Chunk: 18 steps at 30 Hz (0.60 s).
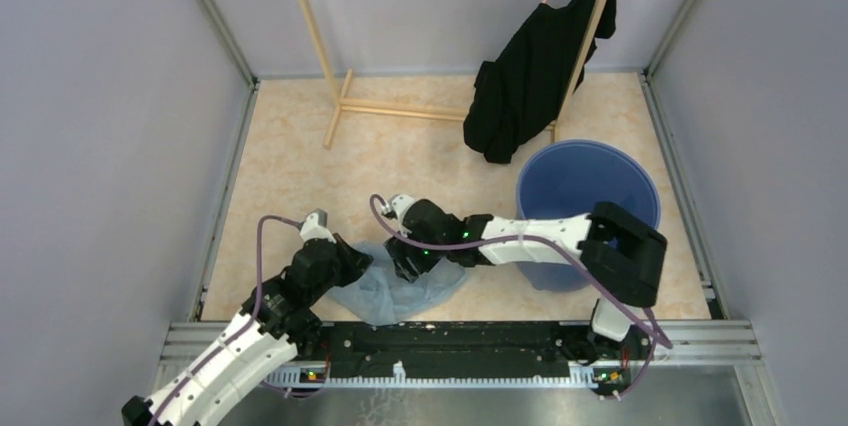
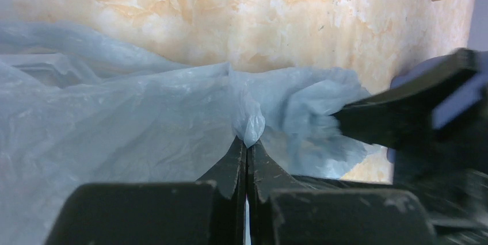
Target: Put the trash bags into the trash bin
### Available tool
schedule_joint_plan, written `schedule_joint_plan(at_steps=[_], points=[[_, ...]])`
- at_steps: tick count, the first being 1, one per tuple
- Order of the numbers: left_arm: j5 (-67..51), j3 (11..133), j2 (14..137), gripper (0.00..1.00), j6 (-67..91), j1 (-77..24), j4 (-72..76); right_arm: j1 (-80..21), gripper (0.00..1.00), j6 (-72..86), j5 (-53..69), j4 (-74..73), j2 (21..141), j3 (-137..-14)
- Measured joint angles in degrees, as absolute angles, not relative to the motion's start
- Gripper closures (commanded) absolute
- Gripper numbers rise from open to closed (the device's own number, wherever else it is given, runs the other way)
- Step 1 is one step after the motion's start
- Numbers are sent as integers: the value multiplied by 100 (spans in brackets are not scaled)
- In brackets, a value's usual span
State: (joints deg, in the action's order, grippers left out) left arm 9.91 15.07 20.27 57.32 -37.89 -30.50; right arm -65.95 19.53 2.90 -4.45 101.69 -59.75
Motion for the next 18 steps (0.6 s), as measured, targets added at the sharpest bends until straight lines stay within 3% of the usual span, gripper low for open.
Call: schedule_joint_plan(at_steps=[7,12,18], points=[[1059,1507,1603,100,5736,-3789,-3175,-6565,24,1675,-82,-1557,8884,-6455],[1116,1507,1474,100,5734,-3789,-3227,-6219,28,1559,-456,-1896,8460,-6580],[1133,1507,1474,100,5734,-3789,-3332,-5651,35,1382,-902,-2491,8814,-6689]])
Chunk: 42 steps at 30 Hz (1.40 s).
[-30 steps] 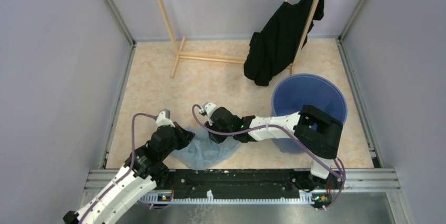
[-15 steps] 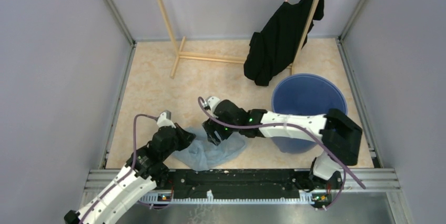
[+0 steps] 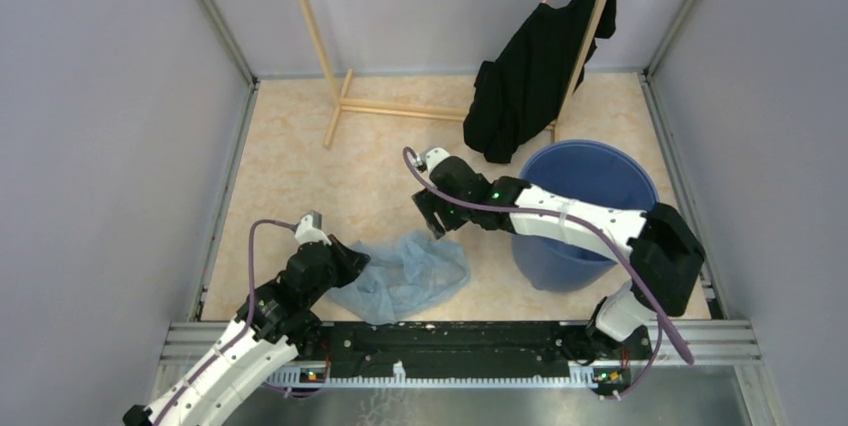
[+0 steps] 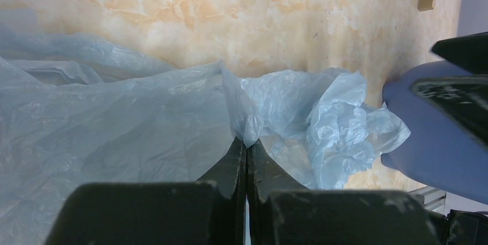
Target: Put the trash bags into the trash bin
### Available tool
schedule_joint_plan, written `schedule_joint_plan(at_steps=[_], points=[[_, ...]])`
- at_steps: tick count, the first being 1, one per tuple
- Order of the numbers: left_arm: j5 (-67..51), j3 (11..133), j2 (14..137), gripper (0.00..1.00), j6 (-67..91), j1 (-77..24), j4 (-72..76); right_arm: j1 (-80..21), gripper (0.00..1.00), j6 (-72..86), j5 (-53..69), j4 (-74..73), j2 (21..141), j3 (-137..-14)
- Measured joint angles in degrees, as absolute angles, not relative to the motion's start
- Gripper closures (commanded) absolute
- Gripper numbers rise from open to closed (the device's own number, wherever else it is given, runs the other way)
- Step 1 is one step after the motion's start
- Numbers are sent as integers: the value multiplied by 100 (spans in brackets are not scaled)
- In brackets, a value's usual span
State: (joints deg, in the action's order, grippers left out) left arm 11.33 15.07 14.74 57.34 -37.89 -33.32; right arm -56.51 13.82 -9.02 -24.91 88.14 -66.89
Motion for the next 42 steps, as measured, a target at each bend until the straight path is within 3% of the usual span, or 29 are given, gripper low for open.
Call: schedule_joint_plan(at_steps=[11,20,31,38,42], points=[[1149,1507,1476,100,5728,-3789,-3341,-5697,45,1308,-585,-2716,9380,-6420],[1162,1509,1734,100,5704,-3789,-3273,-5892,34,1326,-276,-2536,9660,-6410],[1164,1509,1761,100,5699,-3789,-3256,-5948,34,1284,-370,-2773,8833,-6366],[1162,1511,1739,100,5695,-3789,-3256,-5966,51,1319,-333,-2744,8805,-5852],[1164,1518,1739,100,5686,-3789,-3258,-6018,79,1286,-375,-2624,9139,-5861]])
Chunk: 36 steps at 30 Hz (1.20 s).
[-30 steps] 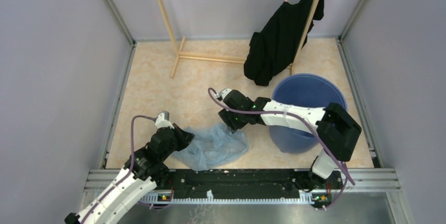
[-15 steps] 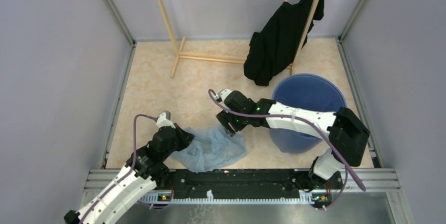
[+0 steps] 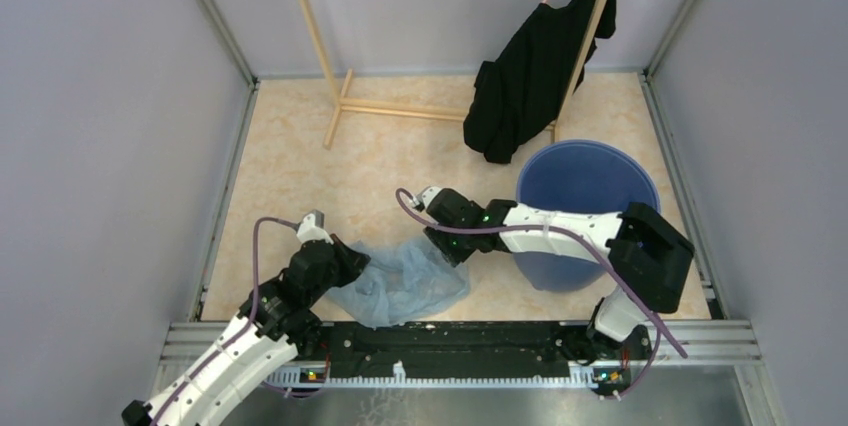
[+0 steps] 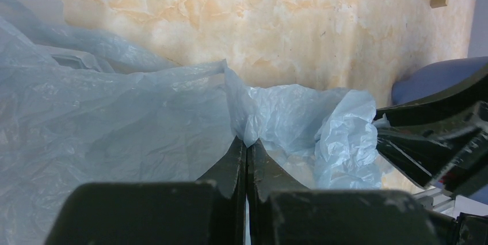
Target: Put the trash bags into the trash bin
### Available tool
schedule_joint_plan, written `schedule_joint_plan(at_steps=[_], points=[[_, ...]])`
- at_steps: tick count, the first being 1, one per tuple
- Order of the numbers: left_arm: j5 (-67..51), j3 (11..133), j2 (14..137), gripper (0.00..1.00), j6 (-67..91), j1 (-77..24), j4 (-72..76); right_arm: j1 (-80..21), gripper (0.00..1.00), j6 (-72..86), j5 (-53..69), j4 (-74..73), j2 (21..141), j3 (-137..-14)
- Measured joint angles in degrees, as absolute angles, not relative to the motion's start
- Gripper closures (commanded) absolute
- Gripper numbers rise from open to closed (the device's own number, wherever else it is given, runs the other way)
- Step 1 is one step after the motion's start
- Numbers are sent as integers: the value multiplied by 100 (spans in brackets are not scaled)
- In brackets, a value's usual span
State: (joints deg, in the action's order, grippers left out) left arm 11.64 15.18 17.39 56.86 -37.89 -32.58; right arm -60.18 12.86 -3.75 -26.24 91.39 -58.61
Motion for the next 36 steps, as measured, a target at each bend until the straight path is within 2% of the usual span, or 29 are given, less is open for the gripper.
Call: schedule_joint_plan(at_steps=[2,4,8,12,14,18,21,23,29,31,33,36], points=[[1166,1542,1739,100,5671,-3789,-3256,-6038,92,1251,-510,-2620,9273,-5909],[1192,1586,1747,100,5638,-3789,-3236,-6049,100,1203,-790,-2646,9290,-6029],[1350,2029,2082,100,5312,-3789,-3146,-6040,100,1035,-1789,-2661,9273,-6720],[1721,3887,3398,100,4436,-3789,-3162,-5975,100,668,-2985,-2438,8982,-7564],[1898,5365,4193,100,3986,-3789,-3124,-5970,100,379,-3271,-2045,8534,-7647],[1916,6178,4324,100,3618,-3791,-2768,-5972,100,-10,-3074,-937,7113,-7192],[1925,5400,3588,100,3684,-3793,-2458,-5972,97,-126,-2410,-45,6250,-6477],[1903,4480,3083,100,3997,-3789,-2366,-5975,94,-141,-1927,489,6158,-6049],[1540,2023,3221,100,5013,-3789,-2526,-6274,84,40,-847,854,7614,-5116],[1496,1726,3240,100,5221,-3789,-2665,-6499,79,130,-613,375,8009,-5085],[1490,1688,3223,100,5339,-3789,-2657,-6698,69,261,-353,550,8106,-5129],[1490,1688,3201,100,5411,-3789,-2491,-6696,63,467,-69,615,8167,-5162]])
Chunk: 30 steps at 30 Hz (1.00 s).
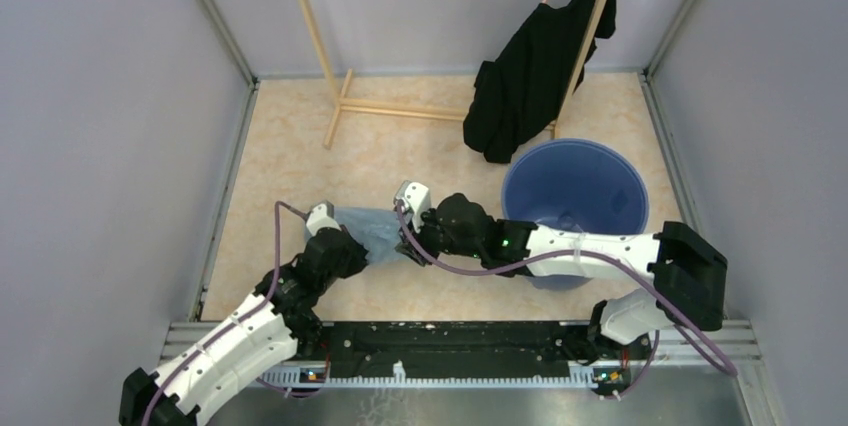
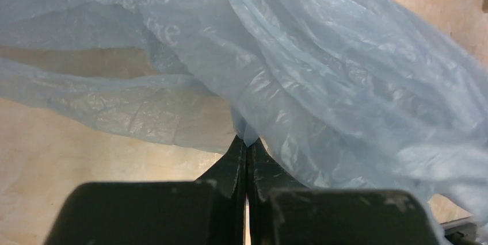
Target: Put the trash bags into the trash bin
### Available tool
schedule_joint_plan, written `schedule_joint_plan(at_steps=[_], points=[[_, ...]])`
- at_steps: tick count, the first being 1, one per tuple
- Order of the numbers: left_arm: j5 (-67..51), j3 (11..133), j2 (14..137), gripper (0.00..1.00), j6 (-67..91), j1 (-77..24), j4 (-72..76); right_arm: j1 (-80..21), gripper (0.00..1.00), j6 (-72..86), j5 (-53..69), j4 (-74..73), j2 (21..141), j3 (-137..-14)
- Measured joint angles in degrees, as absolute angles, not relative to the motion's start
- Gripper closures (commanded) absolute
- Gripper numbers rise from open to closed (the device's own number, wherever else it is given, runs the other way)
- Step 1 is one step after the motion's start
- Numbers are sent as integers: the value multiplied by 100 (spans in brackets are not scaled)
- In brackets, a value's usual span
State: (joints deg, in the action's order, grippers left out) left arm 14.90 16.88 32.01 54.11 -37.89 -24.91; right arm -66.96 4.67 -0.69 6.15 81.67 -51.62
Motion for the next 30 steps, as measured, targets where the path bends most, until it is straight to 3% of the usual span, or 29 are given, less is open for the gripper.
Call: schedule_joint_plan(at_steps=[6,11,16,25,30], points=[[1485,1688,3317,100,5507,-3789,-2392,-6700,38,854,628,338,8311,-5264],[1485,1656,3312,100,5581,-3789,-2353,-6678,32,967,563,-445,8300,-5358],[1487,1597,3315,100,5583,-3789,-2318,-6659,36,917,-23,-1466,8248,-5957],[1481,1472,3378,100,5586,-3789,-2257,-6652,61,873,-1273,-2003,8252,-6764],[1481,1444,3371,100,5583,-3789,-2250,-6648,61,746,-1337,-2158,8451,-6761]])
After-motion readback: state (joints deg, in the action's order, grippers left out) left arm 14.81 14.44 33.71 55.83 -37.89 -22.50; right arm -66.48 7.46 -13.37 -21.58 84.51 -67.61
